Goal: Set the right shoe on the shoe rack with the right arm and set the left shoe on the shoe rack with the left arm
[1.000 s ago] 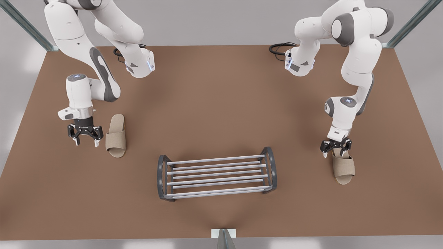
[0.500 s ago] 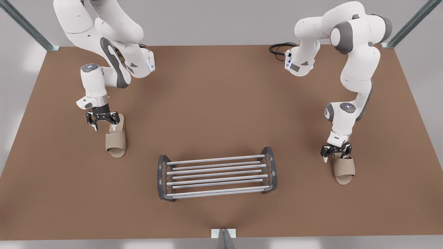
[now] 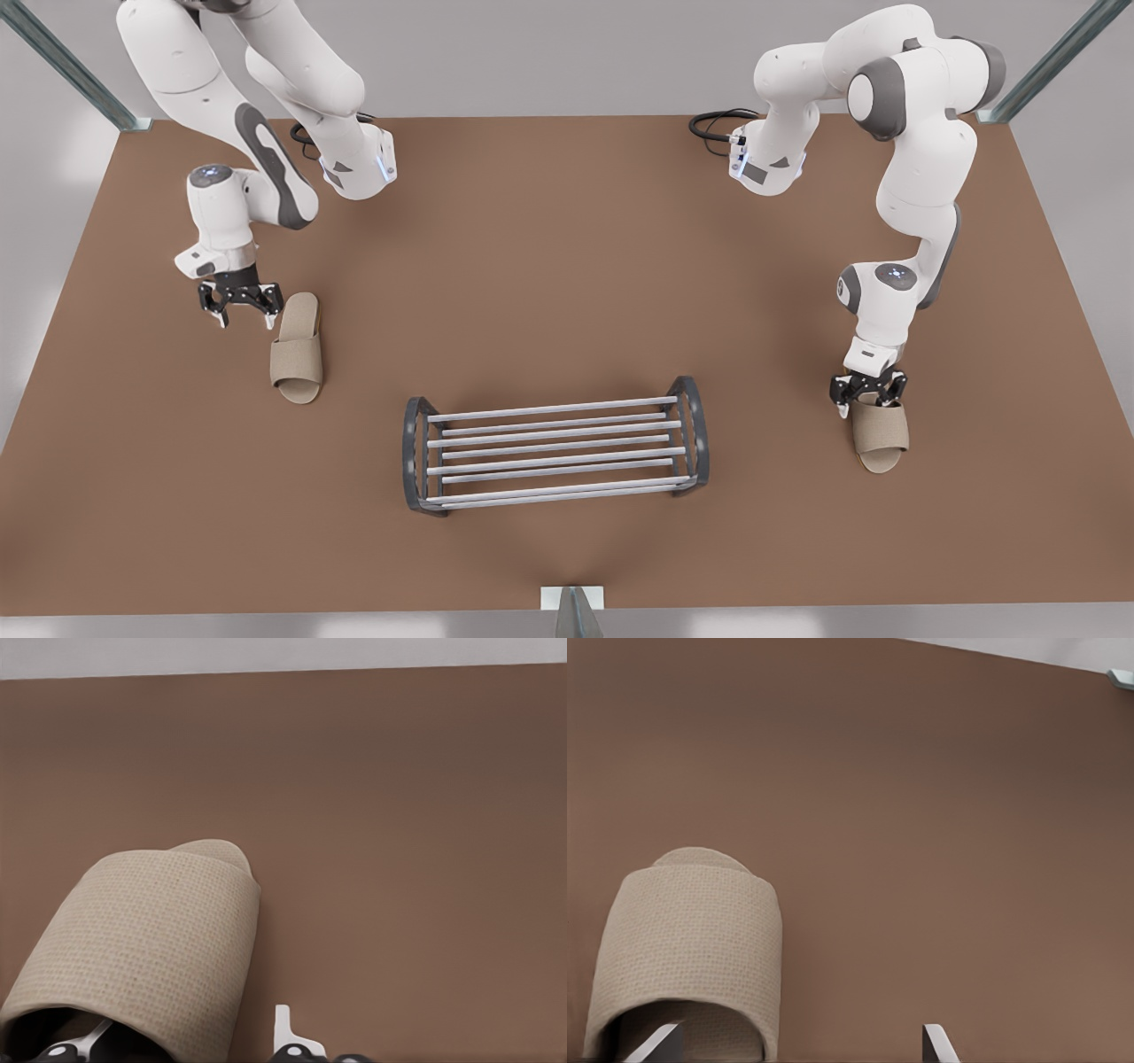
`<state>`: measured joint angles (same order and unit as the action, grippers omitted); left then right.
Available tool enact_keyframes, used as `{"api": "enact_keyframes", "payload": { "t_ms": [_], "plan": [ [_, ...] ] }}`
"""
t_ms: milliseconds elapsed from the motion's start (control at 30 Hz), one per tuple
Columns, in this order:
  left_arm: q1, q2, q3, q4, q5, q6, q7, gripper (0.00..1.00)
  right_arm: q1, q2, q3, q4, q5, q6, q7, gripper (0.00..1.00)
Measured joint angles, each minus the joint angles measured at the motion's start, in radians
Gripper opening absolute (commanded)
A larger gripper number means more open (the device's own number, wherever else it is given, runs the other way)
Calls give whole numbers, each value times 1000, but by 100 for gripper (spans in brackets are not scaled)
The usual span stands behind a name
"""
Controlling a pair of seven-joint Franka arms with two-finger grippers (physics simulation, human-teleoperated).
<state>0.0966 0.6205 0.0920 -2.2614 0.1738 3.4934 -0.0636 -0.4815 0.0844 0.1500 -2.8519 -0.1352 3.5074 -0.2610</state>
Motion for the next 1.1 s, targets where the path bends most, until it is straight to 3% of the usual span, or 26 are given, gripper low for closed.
{"api": "enact_keyframes", "payload": {
  "t_ms": [133, 267, 333, 667, 700, 900, 1100],
  "plan": [
    [0, 0, 0, 2, 0, 0, 1, 76, -7, 14, 0, 1, -1, 0, -29, 100],
    [0, 0, 1, 4, -1, 0, 2, 53, 2, 26, 1, 2, -1, 0, -53, 100],
    [-1, 0, 1, 4, -3, 1, 4, 46, 4, 37, 2, 7, -1, 0, -63, 100],
    [-5, -10, 10, 5, -4, 0, 14, 28, 2, 100, 12, 44, -33, 0, -114, 100],
    [-4, -11, 10, 5, -4, 0, 14, 22, 1, 102, 12, 45, -35, 0, -120, 100],
    [-4, -30, 12, 9, -4, -8, 19, 21, 0, 135, 12, 69, -41, 0, -148, 100],
    [-6, -147, 12, 10, -1, -96, 25, 21, -11, 158, 12, 82, -43, 0, -168, 100]
  ]
}}
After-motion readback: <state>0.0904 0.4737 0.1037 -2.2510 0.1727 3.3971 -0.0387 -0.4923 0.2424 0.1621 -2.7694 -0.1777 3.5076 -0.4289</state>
